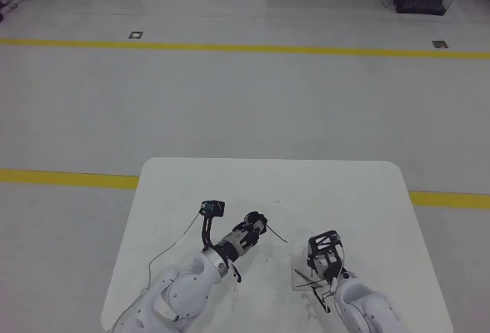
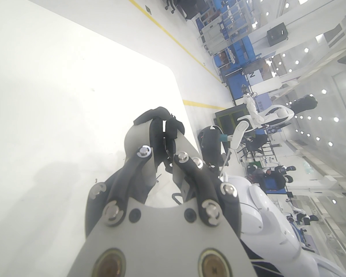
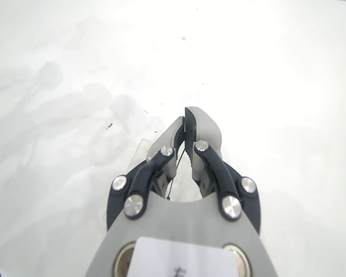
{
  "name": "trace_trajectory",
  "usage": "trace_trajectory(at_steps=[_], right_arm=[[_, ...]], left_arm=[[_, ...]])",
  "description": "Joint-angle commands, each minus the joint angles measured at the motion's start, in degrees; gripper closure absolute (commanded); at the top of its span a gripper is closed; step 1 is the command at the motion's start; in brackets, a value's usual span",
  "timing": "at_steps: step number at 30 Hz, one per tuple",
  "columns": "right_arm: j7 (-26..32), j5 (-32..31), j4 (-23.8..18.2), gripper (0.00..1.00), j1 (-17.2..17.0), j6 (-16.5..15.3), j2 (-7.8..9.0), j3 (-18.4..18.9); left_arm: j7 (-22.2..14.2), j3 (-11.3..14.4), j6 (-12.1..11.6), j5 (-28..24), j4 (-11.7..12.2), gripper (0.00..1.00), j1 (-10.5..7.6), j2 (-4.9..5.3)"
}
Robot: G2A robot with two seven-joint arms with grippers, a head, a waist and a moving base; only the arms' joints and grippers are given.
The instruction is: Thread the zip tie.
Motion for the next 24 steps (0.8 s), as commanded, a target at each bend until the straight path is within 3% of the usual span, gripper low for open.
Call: trace_trajectory(at_steps=[1,6,10,15,18,24], right_arm=[[-0.99,0.68,-0.81,1.00,-0.81,-0.28,0.12,1.28],[-5.12,5.68,-2.40,1.00,-3.59,-2.41,0.47,5.81],[-9.03,12.14,-3.15,1.00,-5.70,-6.09,0.64,9.36],[-11.48,21.09,-2.19,1.00,-5.63,-9.05,0.55,12.47],[-13.33,25.81,-1.37,1.00,-5.71,-12.42,0.56,14.28],[-12.77,31.22,-0.34,1.00,-4.27,-14.55,0.43,15.35]], left_arm=[[0.00,0.00,0.00,0.00,0.00,1.00,0.00,0.00],[0.00,0.00,0.00,0.00,0.00,1.00,0.00,0.00],[0.00,0.00,0.00,0.00,0.00,1.00,0.00,0.00],[0.00,0.00,0.00,0.00,0.00,1.00,0.00,0.00],[0.00,0.00,0.00,0.00,0.00,1.00,0.00,0.00],[0.00,0.00,0.00,0.00,0.00,1.00,0.00,0.00]])
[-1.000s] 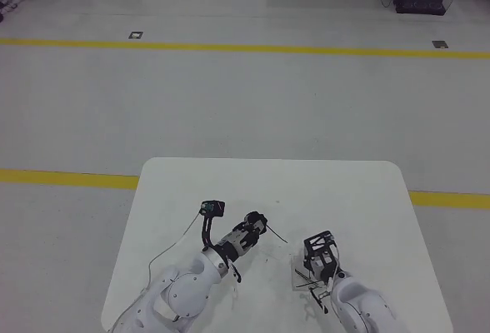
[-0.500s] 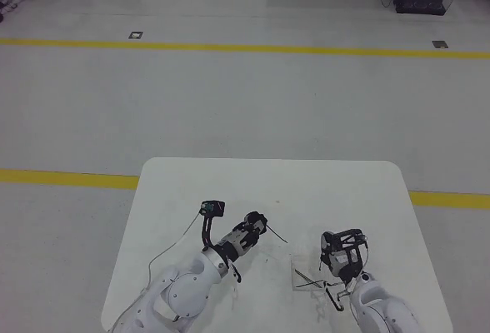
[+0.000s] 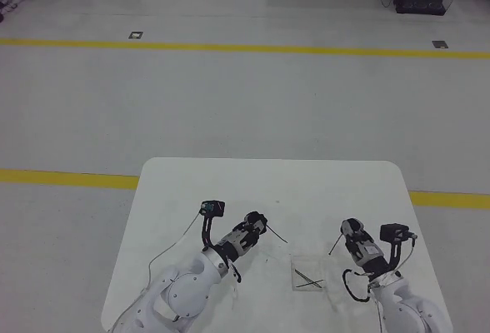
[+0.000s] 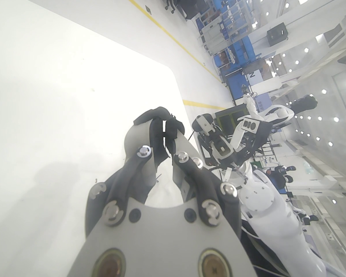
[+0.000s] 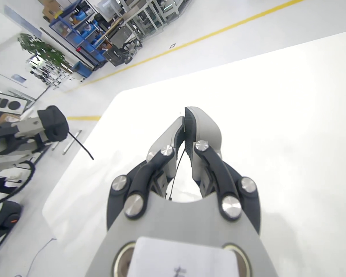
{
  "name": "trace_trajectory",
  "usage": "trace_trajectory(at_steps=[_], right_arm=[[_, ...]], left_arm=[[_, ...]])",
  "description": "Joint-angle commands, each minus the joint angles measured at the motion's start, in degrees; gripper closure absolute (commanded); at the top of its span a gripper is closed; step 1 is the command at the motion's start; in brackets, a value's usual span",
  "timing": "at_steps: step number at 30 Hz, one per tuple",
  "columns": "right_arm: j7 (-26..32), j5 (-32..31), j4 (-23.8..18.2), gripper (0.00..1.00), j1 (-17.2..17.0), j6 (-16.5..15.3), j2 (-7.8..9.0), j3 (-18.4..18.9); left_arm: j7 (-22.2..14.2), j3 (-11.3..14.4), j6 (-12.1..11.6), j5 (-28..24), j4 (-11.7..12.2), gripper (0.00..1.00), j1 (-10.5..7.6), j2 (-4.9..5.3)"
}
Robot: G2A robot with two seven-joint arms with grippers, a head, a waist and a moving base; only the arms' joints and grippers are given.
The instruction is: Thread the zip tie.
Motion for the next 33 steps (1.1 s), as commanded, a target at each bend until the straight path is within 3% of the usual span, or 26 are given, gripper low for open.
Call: trace_trajectory(at_steps=[1,5,8,19,27,33], right_arm=[[0.63,1.51,0.24,1.00,1.00,-0.18,-0.09,-0.29],[4.68,7.90,1.26,1.00,3.50,-2.40,-0.19,-0.69],[7.30,9.69,1.03,1.00,5.16,-1.56,-0.24,-1.11],[12.96,4.32,1.48,1.00,10.98,3.52,-0.79,-7.26],[13.11,4.25,1.60,1.00,11.19,3.59,-0.81,-7.39],[12.40,5.45,1.71,1.00,11.22,3.56,-0.91,-7.47]], left_arm=[[0.07,0.20,-0.21,-0.18,0.20,1.00,-0.11,-0.02],[0.12,1.21,-1.14,-0.10,0.96,1.00,-0.71,-0.06],[0.11,2.26,-1.63,0.27,1.75,1.00,-1.21,-0.12],[1.00,5.29,-1.07,0.87,4.06,1.00,-3.32,-0.56],[1.00,5.29,-1.07,0.87,4.06,1.00,-3.32,-0.56],[7.29,5.90,0.17,-0.42,5.29,1.00,-3.83,-1.11]])
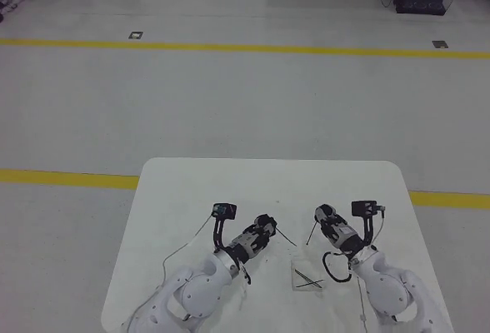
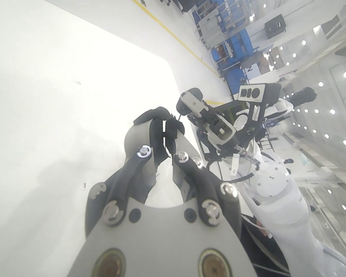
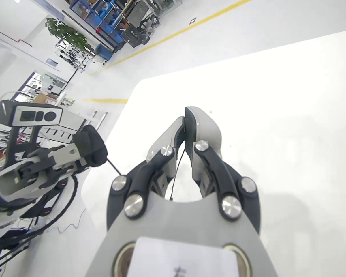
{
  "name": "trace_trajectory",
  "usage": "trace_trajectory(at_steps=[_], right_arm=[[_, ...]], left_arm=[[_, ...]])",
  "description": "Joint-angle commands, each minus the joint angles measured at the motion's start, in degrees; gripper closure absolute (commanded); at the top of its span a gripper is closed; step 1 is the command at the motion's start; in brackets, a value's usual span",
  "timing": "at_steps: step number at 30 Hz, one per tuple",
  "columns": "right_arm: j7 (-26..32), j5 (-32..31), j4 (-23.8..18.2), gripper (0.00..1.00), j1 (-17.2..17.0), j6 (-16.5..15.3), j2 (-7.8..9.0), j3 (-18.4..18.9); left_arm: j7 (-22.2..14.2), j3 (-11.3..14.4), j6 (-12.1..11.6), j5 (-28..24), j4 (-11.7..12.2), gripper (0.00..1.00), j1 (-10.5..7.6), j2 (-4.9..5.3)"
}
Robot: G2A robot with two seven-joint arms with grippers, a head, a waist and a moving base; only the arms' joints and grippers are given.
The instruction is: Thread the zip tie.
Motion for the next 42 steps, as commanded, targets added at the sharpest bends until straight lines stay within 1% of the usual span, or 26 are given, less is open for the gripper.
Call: trace_trajectory(at_steps=[1,2,4,6,11,12,14,17,23,26,31,33,36,42], right_arm=[[-0.55,1.58,0.25,1.00,0.10,-0.47,-0.10,-0.15],[-0.61,1.62,0.55,1.00,0.36,-0.36,-0.12,-0.11],[-1.89,0.77,0.62,1.00,0.54,1.34,-0.26,-0.41],[-4.05,0.67,0.44,1.00,0.37,3.31,-0.51,-0.94],[-8.69,1.88,-0.68,1.00,-0.07,7.91,-1.10,-1.53],[-9.60,1.65,-1.19,1.00,-0.06,9.58,-1.27,-1.99],[-10.71,0.99,-2.09,1.00,0.13,11.36,-1.56,-3.21],[-11.44,0.00,-2.31,1.00,1.03,14.38,-1.97,-4.85],[-11.72,-5.73,-1.22,1.00,3.76,21.28,-2.83,-9.23],[-11.19,-8.25,-0.57,1.00,4.82,23.33,-3.15,-10.88],[-11.22,-9.08,-0.19,1.00,5.25,22.97,-3.47,-11.87],[-11.26,-9.20,-0.02,1.00,5.12,21.84,-3.51,-11.85],[-10.97,-8.72,0.30,1.00,4.93,19.58,-3.50,-11.46],[-10.81,-9.38,0.65,1.00,4.84,19.63,-3.67,-11.34]], left_arm=[[2.74,0.21,0.36,-1.08,0.36,1.00,-0.12,-0.25],[3.80,0.50,1.02,-0.26,0.88,1.00,-0.40,-0.35],[3.80,1.22,2.72,1.17,1.68,1.00,-1.05,-0.49],[5.12,1.99,4.54,2.13,2.07,1.00,-1.57,-0.74],[5.64,3.50,6.63,3.03,2.96,1.00,-2.51,-1.17],[5.69,3.56,6.73,3.03,2.98,1.00,-2.55,-1.19],[5.69,3.56,6.73,3.03,2.98,1.00,-2.55,-1.19],[5.69,3.56,6.73,3.03,2.98,1.00,-2.55,-1.19],[5.69,3.56,6.73,3.03,2.98,1.00,-2.55,-1.19],[5.69,3.56,6.73,3.03,2.98,1.00,-2.55,-1.19],[5.69,3.56,6.73,3.03,2.98,1.00,-2.55,-1.19],[6.14,3.57,6.21,3.07,3.25,1.00,-2.61,-1.22],[7.29,3.51,6.69,3.38,3.45,1.00,-2.61,-1.30],[7.83,3.61,7.12,3.22,3.81,1.00,-2.91,-1.48]])
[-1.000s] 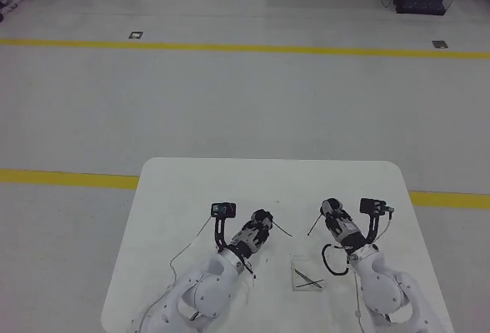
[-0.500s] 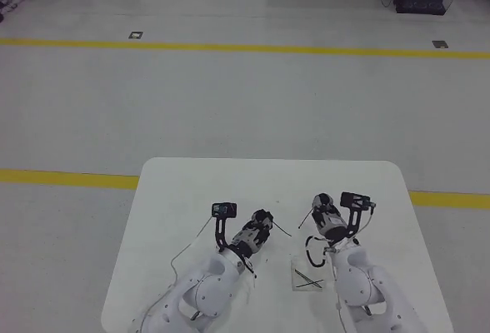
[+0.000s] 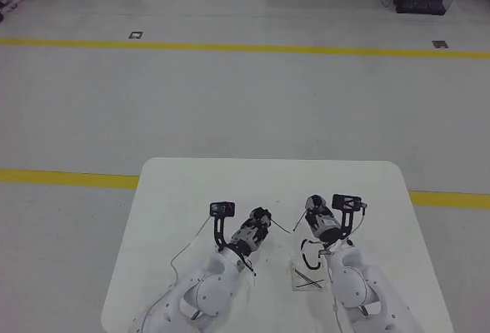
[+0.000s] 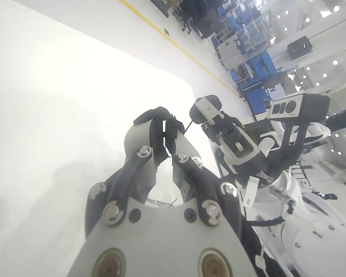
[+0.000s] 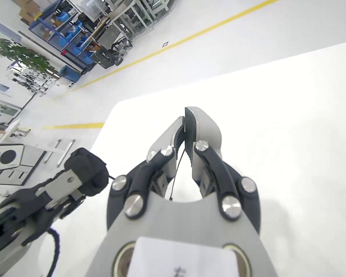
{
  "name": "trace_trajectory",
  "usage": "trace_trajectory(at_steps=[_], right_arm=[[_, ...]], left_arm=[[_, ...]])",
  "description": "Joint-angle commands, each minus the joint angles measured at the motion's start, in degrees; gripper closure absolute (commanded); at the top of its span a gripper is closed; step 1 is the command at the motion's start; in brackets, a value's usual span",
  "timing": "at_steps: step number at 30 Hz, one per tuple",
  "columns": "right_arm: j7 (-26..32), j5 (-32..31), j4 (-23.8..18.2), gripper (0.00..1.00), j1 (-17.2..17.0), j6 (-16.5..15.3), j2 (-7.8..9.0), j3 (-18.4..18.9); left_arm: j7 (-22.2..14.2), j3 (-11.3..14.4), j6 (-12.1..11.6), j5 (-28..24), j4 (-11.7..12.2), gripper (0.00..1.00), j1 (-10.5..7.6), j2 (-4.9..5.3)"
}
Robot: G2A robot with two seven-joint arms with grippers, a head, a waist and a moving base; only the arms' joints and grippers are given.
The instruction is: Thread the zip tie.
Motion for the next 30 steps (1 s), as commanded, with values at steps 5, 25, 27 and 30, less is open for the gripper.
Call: trace_trajectory(at_steps=[5,25,27,30], right_arm=[[0.20,0.10,0.08,1.00,0.41,0.30,-0.29,-0.11],[1.74,-0.45,2.20,1.00,2.32,0.82,-1.30,-1.24],[1.73,-0.74,1.82,1.00,1.79,0.38,-1.27,-1.02],[1.50,-1.78,1.03,1.00,0.89,0.28,-1.26,-0.95]], left_arm=[[-0.11,0.15,0.35,0.41,0.23,1.00,-0.18,-0.09],[-0.12,0.20,0.44,0.53,0.24,1.00,-0.22,-0.11],[-0.12,0.20,0.44,0.53,0.24,1.00,-0.22,-0.11],[-0.12,0.20,0.44,0.53,0.24,1.00,-0.22,-0.11]])
